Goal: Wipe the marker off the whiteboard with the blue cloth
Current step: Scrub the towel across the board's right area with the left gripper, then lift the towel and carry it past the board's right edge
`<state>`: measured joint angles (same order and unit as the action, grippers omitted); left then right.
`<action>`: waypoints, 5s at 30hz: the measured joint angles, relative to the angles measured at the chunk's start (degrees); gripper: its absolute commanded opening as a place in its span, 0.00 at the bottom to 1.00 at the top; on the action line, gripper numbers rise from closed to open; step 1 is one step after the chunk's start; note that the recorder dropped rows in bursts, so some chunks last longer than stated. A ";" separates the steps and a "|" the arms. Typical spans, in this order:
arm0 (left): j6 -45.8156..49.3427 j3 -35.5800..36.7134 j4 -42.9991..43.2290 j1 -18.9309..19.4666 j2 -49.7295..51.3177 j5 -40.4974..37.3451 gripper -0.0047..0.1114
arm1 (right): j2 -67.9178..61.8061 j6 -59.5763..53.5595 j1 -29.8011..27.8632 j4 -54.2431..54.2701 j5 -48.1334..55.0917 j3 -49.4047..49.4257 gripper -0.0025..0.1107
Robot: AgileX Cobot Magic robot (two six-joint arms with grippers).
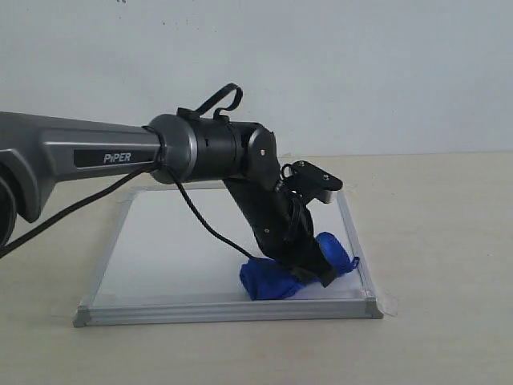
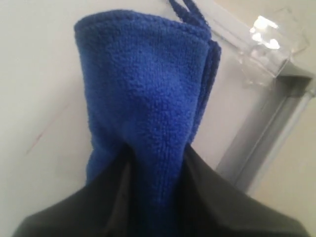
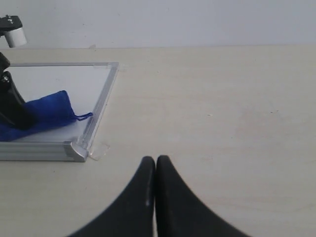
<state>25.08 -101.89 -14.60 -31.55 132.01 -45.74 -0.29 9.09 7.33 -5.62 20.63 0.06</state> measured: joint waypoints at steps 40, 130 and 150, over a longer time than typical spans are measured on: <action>15.01 -0.65 -11.08 -0.86 1.20 -2.59 0.07 | 0.00 0.00 0.00 0.00 0.10 0.00 0.02; -25.08 -15.67 -29.29 0.37 6.85 17.05 0.07 | 0.00 0.00 0.00 0.00 0.21 0.00 0.02; -27.03 -10.20 -45.42 -4.19 9.19 33.65 0.07 | 0.00 0.00 0.00 0.00 0.21 0.00 0.02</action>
<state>-1.95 -112.10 -60.03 -35.75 141.20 -12.08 -0.29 9.09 7.33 -5.62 20.83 0.06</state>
